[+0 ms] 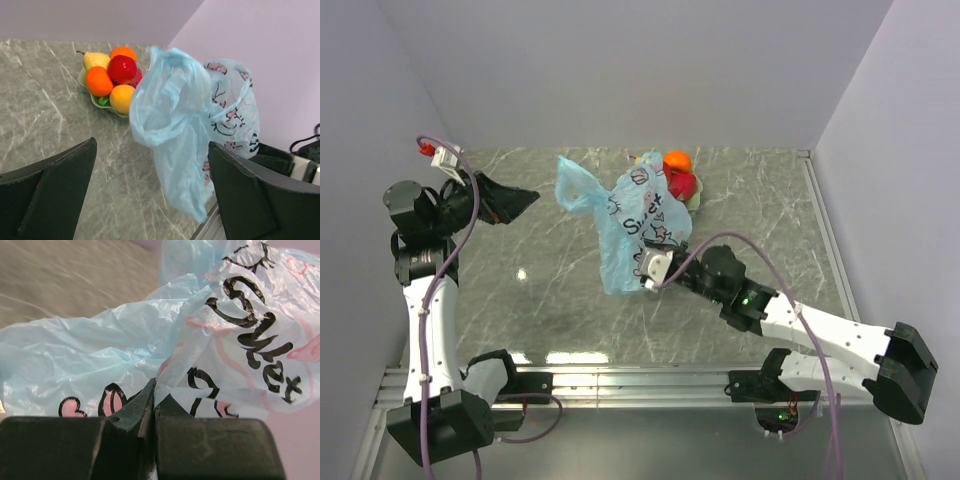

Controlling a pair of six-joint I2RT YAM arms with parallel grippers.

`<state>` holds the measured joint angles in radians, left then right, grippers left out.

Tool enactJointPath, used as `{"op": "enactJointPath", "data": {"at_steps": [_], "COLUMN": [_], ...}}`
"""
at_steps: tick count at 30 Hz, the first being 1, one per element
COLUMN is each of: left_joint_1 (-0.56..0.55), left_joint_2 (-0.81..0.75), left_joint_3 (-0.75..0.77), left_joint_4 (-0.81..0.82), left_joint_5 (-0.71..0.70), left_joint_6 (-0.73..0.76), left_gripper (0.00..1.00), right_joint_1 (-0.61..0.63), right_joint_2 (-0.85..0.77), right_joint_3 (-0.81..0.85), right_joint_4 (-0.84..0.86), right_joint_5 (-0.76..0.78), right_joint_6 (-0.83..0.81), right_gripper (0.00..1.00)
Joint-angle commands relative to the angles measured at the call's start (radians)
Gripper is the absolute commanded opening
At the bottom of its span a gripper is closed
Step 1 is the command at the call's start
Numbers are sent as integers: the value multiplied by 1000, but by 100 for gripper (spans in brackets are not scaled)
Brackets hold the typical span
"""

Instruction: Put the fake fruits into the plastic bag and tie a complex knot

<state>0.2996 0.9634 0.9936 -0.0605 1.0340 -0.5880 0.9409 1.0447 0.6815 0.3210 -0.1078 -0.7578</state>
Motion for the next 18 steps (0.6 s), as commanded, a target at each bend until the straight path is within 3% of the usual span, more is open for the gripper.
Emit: {"op": "enactJointPath", "data": {"at_steps": [1,6,12,18], "left_joint_1": [3,3,-65,-353], "left_joint_2": [8,37,103,149], "left_joint_3": [23,48,77,71], "left_joint_4": [-22,4,-64,-153], "left_joint_5": [44,64,83,18], "left_joint_6": [-1,-24,74,171], "left_gripper": [99,99,99,99], "right_joint_1": [61,107,124,153], "right_joint_2": [-3,40,90,152], "right_joint_3": [-127,-381,-479,-507], "right_joint_4": [497,939,1119,1245], "right_joint_5": [195,82,2,-64], "right_joint_6": [-322,-625,-738,-814], "right_gripper": [0,0,0,0]}}
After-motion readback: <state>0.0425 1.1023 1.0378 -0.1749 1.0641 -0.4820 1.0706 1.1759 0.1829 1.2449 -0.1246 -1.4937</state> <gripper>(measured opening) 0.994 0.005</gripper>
